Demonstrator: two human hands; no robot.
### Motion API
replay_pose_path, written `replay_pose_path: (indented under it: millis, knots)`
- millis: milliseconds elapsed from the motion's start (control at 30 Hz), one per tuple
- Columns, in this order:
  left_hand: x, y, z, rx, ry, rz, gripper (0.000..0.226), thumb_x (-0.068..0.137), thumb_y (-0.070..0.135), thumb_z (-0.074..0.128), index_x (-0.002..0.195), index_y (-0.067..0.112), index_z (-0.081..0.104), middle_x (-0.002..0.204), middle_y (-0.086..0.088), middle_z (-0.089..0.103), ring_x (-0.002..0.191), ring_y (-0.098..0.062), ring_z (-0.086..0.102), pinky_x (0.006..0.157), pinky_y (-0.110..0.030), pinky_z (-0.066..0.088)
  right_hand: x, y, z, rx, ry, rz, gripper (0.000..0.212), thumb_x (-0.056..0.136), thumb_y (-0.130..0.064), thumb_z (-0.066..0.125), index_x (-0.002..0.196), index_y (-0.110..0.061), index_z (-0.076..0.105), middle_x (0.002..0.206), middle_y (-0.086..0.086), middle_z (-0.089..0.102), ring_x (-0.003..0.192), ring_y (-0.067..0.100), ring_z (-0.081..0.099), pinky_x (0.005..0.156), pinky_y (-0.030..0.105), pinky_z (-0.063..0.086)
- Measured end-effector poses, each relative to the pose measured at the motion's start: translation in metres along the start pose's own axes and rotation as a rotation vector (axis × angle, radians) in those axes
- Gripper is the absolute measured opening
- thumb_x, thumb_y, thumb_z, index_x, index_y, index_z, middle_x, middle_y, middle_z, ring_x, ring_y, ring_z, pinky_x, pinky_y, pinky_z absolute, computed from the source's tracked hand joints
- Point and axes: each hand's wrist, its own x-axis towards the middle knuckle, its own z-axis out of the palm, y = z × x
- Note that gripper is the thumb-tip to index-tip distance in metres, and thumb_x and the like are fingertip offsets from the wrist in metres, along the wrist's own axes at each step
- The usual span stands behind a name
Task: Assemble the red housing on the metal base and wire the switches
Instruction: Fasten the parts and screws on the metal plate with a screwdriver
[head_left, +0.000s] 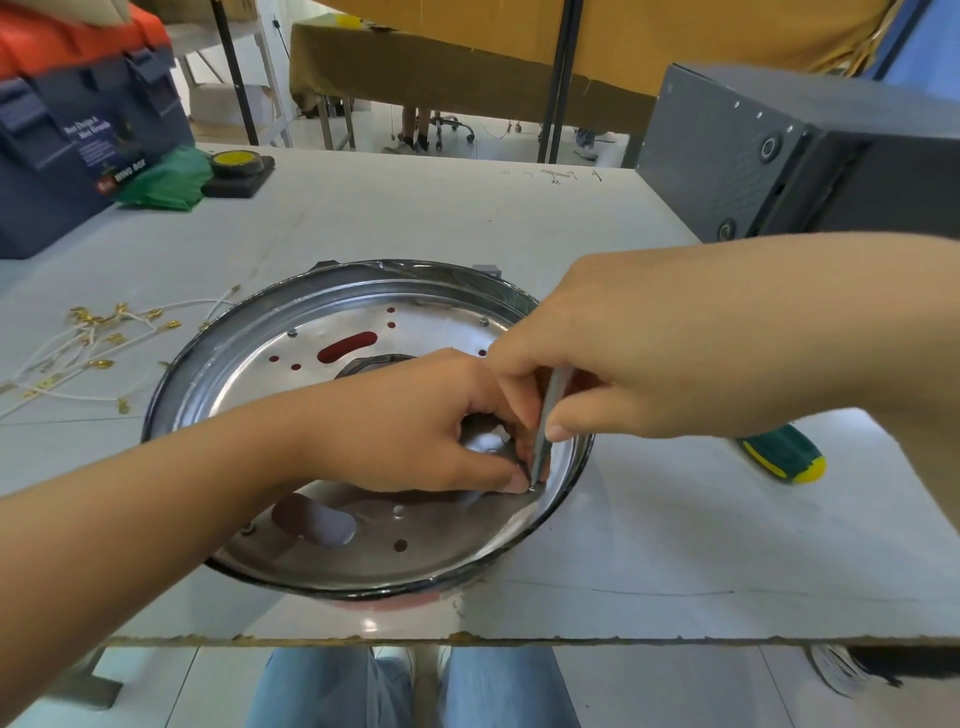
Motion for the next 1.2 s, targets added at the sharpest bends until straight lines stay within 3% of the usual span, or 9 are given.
replay_pose_path:
  millis: [300,600,700,733,800,900,1033,1100,1200]
  knots:
    - [-0.005,-0.003,0.0,0.122,0.045,0.117,0.031,0.081,0.023,0.073,0.11,0.013,0.069,0.116,0.003,0.062,0.11,-0.008,0.053,0.094,-0.025,0.041,0.002,0.002,-0.001,-0.049,0.054,-0.065,0.039,0.056,-0.049,0.044,0.079,-0.031,0.07,0.078,-0.034,0.056,0.057,-0.019,0.049,0.058,-0.004,0.035]
    - [-0.009,-0.005,0.001,0.245,0.045,0.141,0.028,0.083,0.038,0.064,0.097,0.015,0.072,0.113,0.007,0.06,0.104,-0.006,0.05,0.087,-0.026,0.04,0.004,0.006,0.002,-0.121,0.138,-0.08,0.041,0.056,-0.052,0.04,0.078,-0.029,0.067,0.053,-0.014,0.051,0.064,-0.027,0.039,0.068,-0.01,0.022]
    - [-0.008,-0.005,0.002,0.25,0.046,0.147,0.027,0.083,0.037,0.065,0.097,0.015,0.072,0.109,0.004,0.062,0.098,-0.009,0.054,0.084,-0.027,0.041,0.005,0.003,0.002,-0.16,0.121,-0.056,0.033,0.06,-0.053,0.043,0.07,-0.029,0.063,0.048,-0.016,0.044,0.064,-0.029,0.037,0.047,0.009,0.038]
    - [-0.008,-0.005,0.002,0.244,0.043,0.144,0.028,0.083,0.037,0.065,0.097,0.014,0.072,0.108,0.004,0.063,0.097,-0.01,0.056,0.084,-0.028,0.042,0.006,0.002,0.002,-0.183,0.107,-0.052,0.025,0.063,-0.052,0.046,0.066,-0.031,0.059,0.048,-0.016,0.044,0.064,-0.028,0.038,0.038,0.014,0.029]
    - [-0.008,-0.005,0.002,0.226,0.04,0.146,0.027,0.083,0.036,0.065,0.098,0.015,0.072,0.107,0.005,0.063,0.096,-0.009,0.056,0.084,-0.027,0.043,0.008,0.001,0.003,-0.198,0.082,-0.038,0.024,0.06,-0.054,0.043,0.06,-0.033,0.054,0.048,-0.015,0.044,0.063,-0.026,0.04,0.043,0.014,0.022]
    - [-0.008,-0.007,0.002,0.204,0.028,0.114,0.03,0.082,0.037,0.065,0.106,0.018,0.071,0.111,0.006,0.063,0.1,-0.01,0.057,0.086,-0.031,0.045,0.004,-0.003,0.002,-0.072,0.028,0.016,0.034,0.061,-0.051,0.048,0.075,-0.029,0.068,0.058,-0.007,0.059,0.065,-0.012,0.051,0.043,0.023,0.036]
    - [-0.008,-0.006,0.001,0.167,0.019,0.124,0.031,0.083,0.031,0.069,0.111,0.017,0.07,0.11,0.014,0.063,0.103,0.0,0.055,0.09,-0.021,0.043,-0.005,-0.008,0.0,0.043,0.061,0.04,0.016,0.076,-0.033,0.065,0.086,-0.023,0.073,0.076,-0.002,0.07,0.079,0.002,0.055,0.073,0.021,0.043]
    - [-0.008,-0.003,0.0,0.174,0.026,0.134,0.03,0.083,0.031,0.069,0.109,0.015,0.071,0.104,0.022,0.059,0.099,0.005,0.053,0.089,-0.014,0.041,-0.003,-0.009,-0.003,-0.002,0.023,0.04,0.023,0.073,-0.037,0.061,0.089,-0.025,0.072,0.079,-0.003,0.069,0.076,0.005,0.054,0.071,0.021,0.042]
    - [-0.008,-0.004,0.001,0.199,0.023,0.13,0.033,0.084,0.034,0.065,0.106,0.011,0.071,0.107,0.008,0.066,0.102,-0.009,0.057,0.088,-0.027,0.044,0.0,-0.012,-0.008,-0.01,-0.014,0.039,0.034,0.063,-0.044,0.051,0.085,-0.026,0.07,0.071,-0.005,0.066,0.061,-0.001,0.051,0.063,0.011,0.041]
